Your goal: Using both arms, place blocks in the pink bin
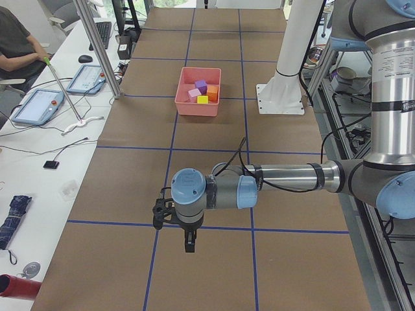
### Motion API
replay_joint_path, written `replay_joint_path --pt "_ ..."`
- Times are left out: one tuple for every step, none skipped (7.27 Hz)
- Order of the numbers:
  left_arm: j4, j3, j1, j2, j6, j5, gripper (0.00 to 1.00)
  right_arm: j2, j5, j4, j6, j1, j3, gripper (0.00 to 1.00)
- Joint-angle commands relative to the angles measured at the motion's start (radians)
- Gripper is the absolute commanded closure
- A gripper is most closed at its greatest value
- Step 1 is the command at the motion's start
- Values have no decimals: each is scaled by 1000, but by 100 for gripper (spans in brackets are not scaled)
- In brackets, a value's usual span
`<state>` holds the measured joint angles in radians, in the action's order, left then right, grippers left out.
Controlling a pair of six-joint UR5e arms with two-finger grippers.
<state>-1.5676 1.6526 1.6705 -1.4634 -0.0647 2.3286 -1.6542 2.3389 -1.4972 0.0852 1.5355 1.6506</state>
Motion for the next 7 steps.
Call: replay_joint_path --pt "0 -1 0 0 2 0 0 1 -1 0 1 0 0 0" --pt "0 -1 0 0 -1 0 0 2 -1 0 -1 0 0 0" --pt "0 1 0 0 2 0 0 1 -1 0 1 0 0 0" --pt "1 -1 0 0 2 0 0 -1 0 0 -1 0 0 0" --pt "1 -1 0 0 2 0 0 -2 0 0 -1 0 0 0" --pt "3 -2 0 -2 2 0 0 -2 0 0 -1 0 -2 0" --pt "0 3 0 -3 9 1 0 -2 0 0 -1 0 -2 0"
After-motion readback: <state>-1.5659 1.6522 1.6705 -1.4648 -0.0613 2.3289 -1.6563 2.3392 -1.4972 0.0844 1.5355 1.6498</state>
